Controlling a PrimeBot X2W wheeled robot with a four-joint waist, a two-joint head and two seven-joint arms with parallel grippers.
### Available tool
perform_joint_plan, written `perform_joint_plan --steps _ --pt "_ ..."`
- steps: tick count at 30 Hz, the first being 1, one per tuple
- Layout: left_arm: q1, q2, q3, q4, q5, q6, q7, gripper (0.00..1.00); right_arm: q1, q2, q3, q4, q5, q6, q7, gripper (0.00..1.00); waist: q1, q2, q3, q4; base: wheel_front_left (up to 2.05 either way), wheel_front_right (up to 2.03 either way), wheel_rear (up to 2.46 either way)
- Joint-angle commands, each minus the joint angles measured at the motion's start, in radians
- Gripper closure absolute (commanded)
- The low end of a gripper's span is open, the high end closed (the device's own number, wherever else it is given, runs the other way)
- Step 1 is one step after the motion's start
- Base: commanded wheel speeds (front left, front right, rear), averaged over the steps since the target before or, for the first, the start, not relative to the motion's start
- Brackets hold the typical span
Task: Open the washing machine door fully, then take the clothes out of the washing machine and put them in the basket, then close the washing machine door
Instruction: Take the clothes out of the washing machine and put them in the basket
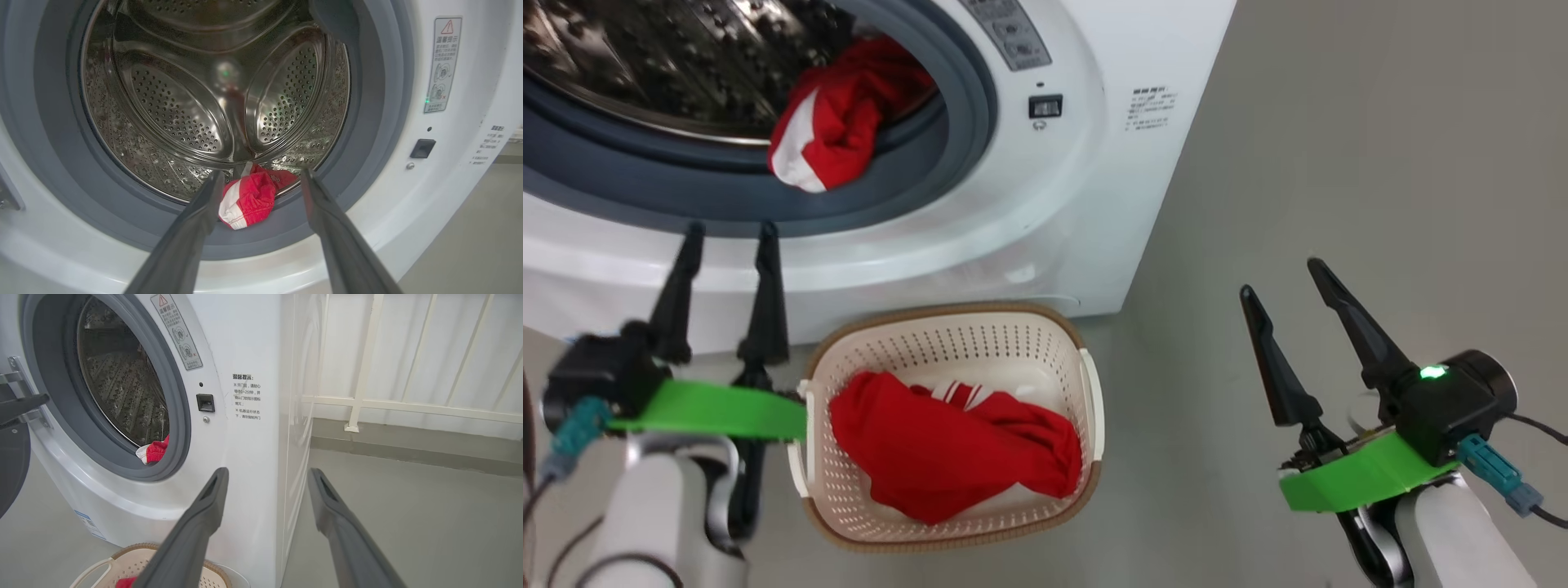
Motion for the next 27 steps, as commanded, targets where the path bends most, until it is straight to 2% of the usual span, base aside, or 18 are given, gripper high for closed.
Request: perform_joint_plan --steps 1,21,27 --pt "-0.034 0.038 0.037 -0.015 -0.009 -0.005 -0.008 0.00 -0.021 0.001 0.024 -0.027 -0.004 0.006 -0.006 0.00 0.0000 0.0000 0.050 -0.015 0.00 0.00 0.00" --pt "-0.435 0.143 0.055 0.275 -0.040 -0.020 -0.005 0.00 -0.106 0.021 0.072 -0.017 -0.025 0.006 -0.006 0.00 0.0000 0.0000 0.223 -0.103 0.00 0.00 0.00" --pt "-0.508 0.185 0.017 0.355 -0.063 -0.023 0.058 0.00 -0.110 0.025 0.095 -0.021 -0.014 0.006 -0.006 0.00 0.0000 0.0000 0.239 -0.109 0.00 0.00 0.00"
